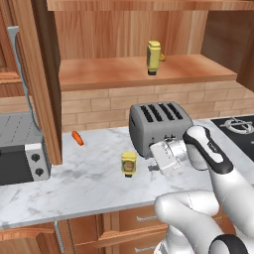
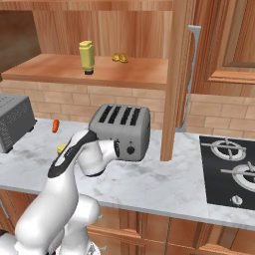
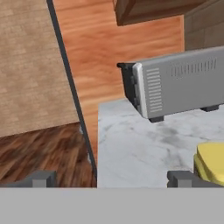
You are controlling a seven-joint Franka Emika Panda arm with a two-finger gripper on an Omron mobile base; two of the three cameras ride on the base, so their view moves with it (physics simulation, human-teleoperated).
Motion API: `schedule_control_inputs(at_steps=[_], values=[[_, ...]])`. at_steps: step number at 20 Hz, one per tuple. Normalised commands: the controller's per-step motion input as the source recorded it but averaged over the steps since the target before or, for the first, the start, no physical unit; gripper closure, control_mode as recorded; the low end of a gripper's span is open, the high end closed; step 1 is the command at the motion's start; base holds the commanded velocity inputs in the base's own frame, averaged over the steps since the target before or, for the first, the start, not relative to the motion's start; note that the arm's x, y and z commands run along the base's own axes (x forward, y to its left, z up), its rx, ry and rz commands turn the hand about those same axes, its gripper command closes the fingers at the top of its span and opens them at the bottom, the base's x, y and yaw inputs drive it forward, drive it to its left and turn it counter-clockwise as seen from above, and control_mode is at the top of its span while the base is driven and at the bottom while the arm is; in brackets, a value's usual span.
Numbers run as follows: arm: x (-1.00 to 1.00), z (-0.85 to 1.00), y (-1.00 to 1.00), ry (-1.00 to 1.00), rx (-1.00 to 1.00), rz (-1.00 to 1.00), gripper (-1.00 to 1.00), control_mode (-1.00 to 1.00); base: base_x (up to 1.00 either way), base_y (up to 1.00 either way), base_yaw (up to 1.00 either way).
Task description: Pick the mustard and mustard from the counter and place them in the cabinet.
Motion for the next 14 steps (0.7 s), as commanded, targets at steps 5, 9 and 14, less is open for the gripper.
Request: schedule_control_inputs(at_steps=[5,9,14], values=[[-0.04,-0.11,0.06,-0.02,-0.02,-0.16,-1.0,-1.0,0.0,0.0,0.0],[0.0,-0.09,0.18,0.0,-0.05,-0.16,-1.0,-1.0,0.0,0.0,0.0],[0.0,-0.09,0.17,0.0,-0.06,-0.12,-1.0,-1.0,0.0,0.0,0.0]])
